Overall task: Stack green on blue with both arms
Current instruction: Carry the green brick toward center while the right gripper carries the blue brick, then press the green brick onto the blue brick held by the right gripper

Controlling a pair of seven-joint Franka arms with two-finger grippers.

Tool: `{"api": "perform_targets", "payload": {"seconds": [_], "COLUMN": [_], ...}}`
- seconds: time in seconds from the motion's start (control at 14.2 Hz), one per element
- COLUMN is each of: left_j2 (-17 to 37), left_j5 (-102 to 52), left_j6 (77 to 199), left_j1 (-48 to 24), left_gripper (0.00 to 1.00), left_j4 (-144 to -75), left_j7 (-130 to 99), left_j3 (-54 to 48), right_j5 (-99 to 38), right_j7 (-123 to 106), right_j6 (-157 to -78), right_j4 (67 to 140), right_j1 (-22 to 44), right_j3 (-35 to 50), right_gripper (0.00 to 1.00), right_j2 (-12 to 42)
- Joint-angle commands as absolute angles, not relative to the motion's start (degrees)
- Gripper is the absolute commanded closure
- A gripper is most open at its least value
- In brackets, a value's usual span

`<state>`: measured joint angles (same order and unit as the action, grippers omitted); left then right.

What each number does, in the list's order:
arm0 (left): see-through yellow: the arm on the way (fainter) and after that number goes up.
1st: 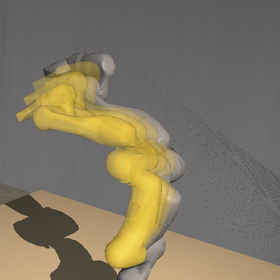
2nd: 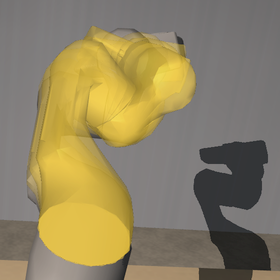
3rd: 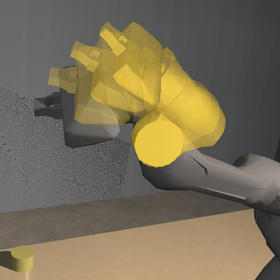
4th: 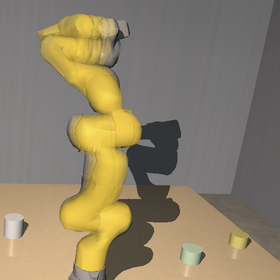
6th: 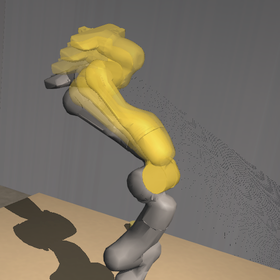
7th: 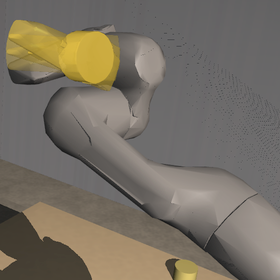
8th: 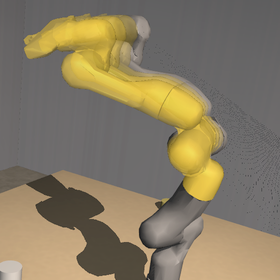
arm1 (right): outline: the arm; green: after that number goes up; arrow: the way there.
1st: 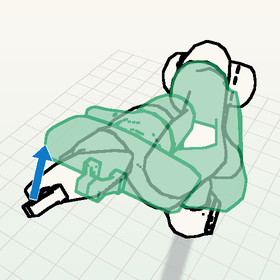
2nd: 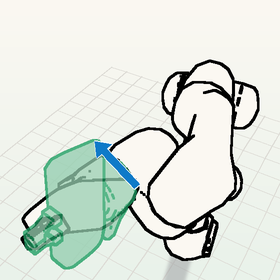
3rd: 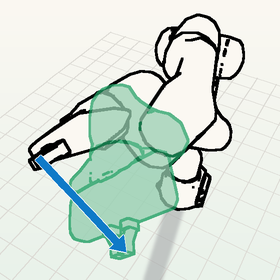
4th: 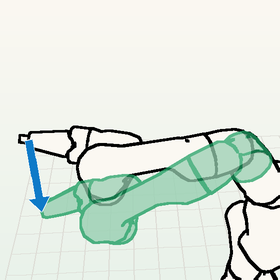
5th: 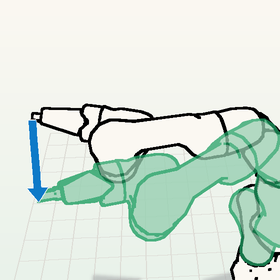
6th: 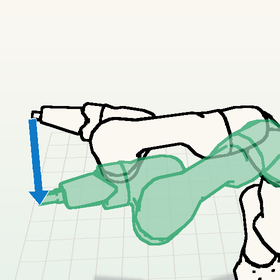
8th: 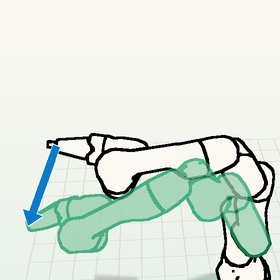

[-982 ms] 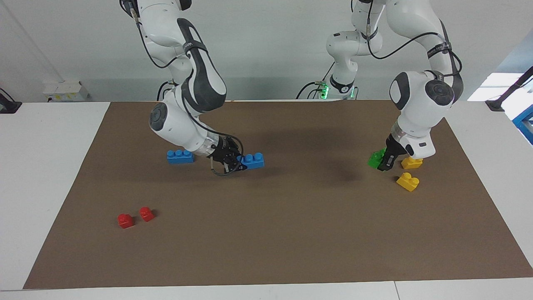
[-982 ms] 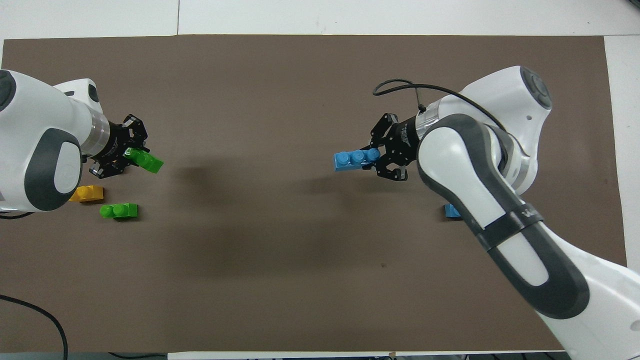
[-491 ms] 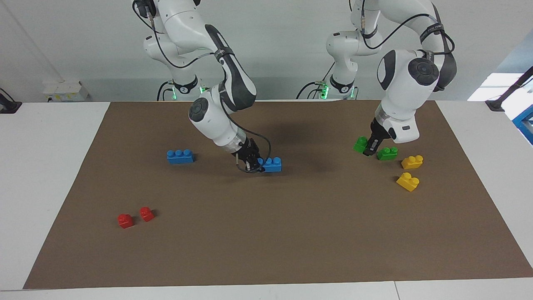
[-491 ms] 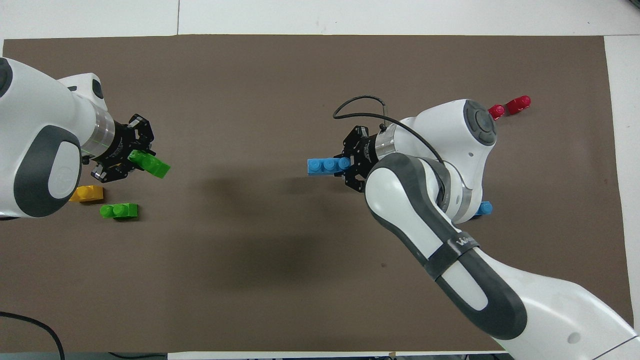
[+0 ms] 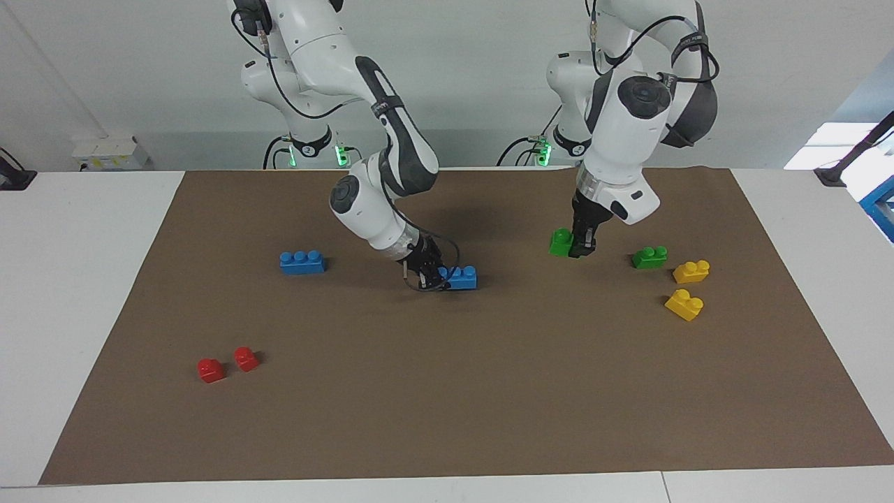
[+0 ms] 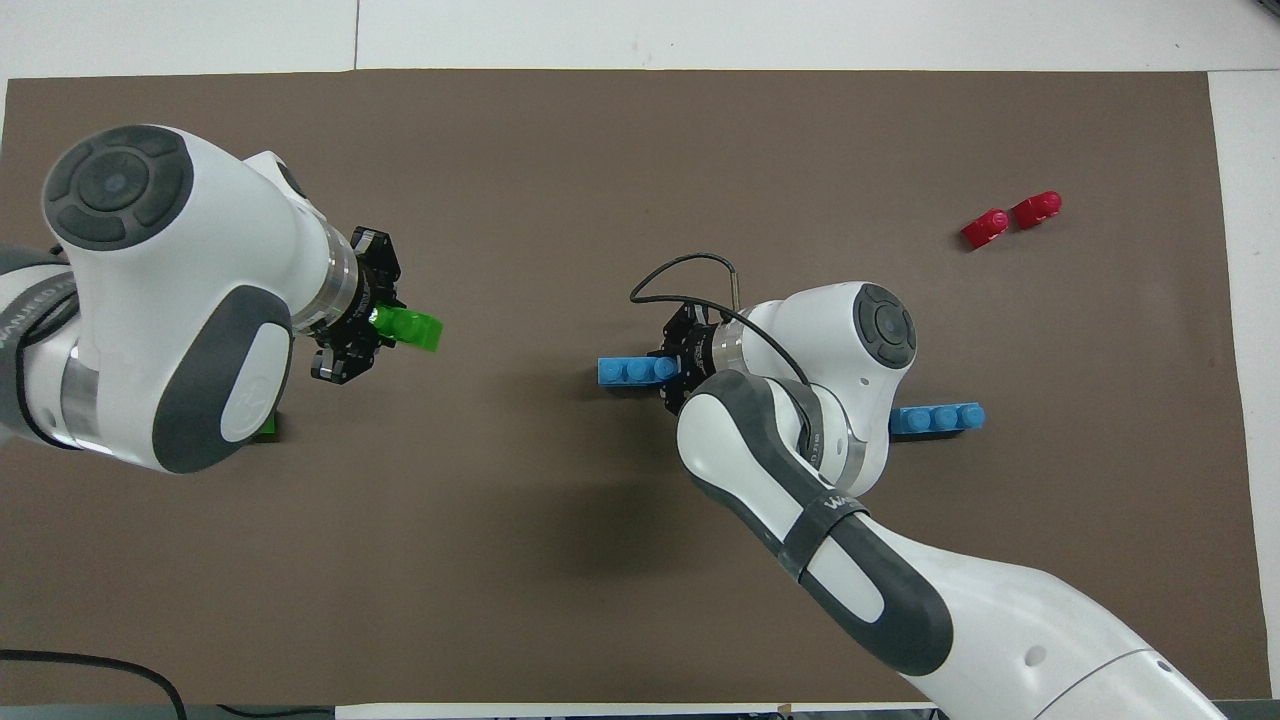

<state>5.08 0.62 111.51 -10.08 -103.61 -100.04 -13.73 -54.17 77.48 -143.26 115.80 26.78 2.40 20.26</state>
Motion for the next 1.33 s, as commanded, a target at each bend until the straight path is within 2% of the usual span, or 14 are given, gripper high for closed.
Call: {"api": "perform_targets", "payload": {"seconds": [0.0,0.35,0.56,1.26], "left_j2": [5.45,5.80,10.27,14.94], "left_j5": [1.41,1.49,8.22,11.95], "left_j6": [115.03,120.14,121.80,125.59], "left_j1": [-12.56,-18.54,-23.19,-27.16], "left_gripper": [1.00,1.00,1.00,1.00], "left_j4": [-103.88,-106.96,-106.52,-108.46], "left_j7": [-109.38,-119.08,-126.69,-130.08], "left_j3": [-13.36,-13.36,-13.36,-13.27], "right_j5": [-60.38,-60.47,-60.47,-58.71], "right_j7": [71.72,72.33,72.42,71.89], "right_j6": [-145.19,-148.25,-149.50,-151.61], "right_j4": [117.33,117.77,117.69,117.77], "right_j1": [27.07,29.17,30.49,33.05], "right_j3": [2.29,2.29,2.29,2.11], "right_gripper": [1.00,1.00,1.00,1.00], "right_j2": [19.69,20.83,22.67,25.31]}}
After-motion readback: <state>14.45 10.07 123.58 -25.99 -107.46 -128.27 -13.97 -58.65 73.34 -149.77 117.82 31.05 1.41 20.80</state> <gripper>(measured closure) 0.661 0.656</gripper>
